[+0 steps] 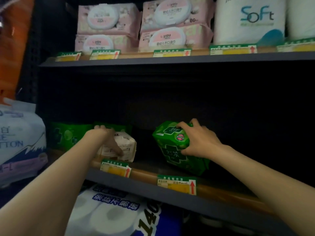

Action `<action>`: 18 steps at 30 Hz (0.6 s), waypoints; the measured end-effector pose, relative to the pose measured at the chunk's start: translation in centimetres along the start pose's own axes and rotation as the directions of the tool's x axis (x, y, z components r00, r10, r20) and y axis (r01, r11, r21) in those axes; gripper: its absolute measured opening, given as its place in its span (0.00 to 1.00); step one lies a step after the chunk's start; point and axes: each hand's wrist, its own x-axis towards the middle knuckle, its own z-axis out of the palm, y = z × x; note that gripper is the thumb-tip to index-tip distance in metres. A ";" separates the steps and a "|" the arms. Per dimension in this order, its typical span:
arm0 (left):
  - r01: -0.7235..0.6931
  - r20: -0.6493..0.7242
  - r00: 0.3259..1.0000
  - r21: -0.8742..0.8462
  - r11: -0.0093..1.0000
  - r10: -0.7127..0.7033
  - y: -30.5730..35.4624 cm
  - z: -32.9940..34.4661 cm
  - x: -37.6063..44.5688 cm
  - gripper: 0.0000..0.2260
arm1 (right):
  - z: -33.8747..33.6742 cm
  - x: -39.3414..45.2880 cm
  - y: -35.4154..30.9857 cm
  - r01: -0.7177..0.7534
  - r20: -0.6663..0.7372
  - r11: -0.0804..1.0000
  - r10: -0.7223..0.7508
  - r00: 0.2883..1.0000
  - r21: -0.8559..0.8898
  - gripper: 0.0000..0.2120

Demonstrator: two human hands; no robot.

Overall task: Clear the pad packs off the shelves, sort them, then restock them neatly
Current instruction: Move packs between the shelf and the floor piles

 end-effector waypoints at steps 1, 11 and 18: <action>0.009 -0.071 0.997 0.041 0.999 -0.006 0.3 0.4 -0.3 0.48 | 0.1 -0.3 0.0 0.010 -0.029 1.000 -0.010 1.000 -0.008 0.40; -0.061 -0.277 0.958 0.050 0.997 0.072 2.4 0.8 -3.9 0.46 | -0.3 -2.9 1.0 0.037 -0.245 0.974 0.020 0.969 0.225 0.38; -0.294 -0.791 0.583 -0.420 0.859 -0.187 4.6 1.4 -8.9 0.39 | -1.2 -5.0 2.6 0.143 -0.502 0.930 0.051 0.863 0.340 0.37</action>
